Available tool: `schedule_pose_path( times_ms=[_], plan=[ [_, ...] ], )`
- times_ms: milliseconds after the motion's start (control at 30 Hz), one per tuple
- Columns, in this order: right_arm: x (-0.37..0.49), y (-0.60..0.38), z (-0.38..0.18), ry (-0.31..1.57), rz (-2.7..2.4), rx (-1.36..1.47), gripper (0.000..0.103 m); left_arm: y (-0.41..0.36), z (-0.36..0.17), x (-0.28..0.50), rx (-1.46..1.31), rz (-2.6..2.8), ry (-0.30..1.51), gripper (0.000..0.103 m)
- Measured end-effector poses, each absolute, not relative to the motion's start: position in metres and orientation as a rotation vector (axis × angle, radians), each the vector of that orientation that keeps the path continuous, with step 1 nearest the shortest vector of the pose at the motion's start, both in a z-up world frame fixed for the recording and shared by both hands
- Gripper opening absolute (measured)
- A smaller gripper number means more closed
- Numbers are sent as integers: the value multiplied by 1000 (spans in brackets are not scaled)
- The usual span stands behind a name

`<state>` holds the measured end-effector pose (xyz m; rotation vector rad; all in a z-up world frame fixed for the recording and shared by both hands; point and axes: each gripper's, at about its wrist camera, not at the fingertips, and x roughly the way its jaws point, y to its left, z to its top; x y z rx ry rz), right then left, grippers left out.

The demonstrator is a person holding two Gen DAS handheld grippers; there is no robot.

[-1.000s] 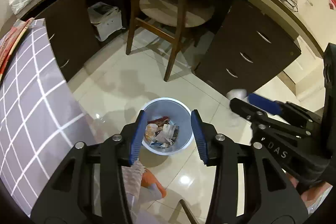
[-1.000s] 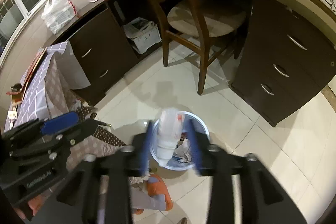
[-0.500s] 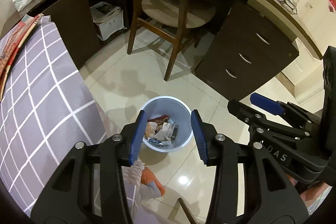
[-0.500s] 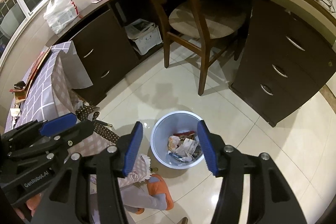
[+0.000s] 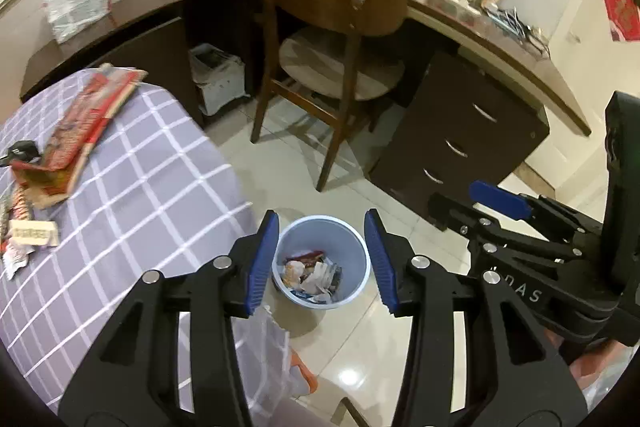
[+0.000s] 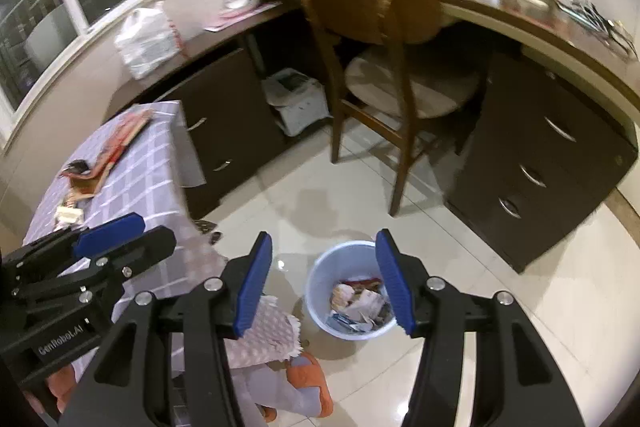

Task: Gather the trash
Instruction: 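Move both tools back to the table toward the snack wrappers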

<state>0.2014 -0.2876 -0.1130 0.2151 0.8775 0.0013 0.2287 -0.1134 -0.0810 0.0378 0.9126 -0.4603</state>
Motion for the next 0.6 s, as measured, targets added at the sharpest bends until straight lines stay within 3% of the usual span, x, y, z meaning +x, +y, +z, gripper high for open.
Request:
schedule_pose_path(
  times_ms=[467,600],
  plan=[
    [216,-187,-92,886,178,117,54,-1,-58,211,-46,-272,847,45],
    [223,-148,-87,891,252,78,58,35,-56,205,-71,-206,838,47]
  ],
)
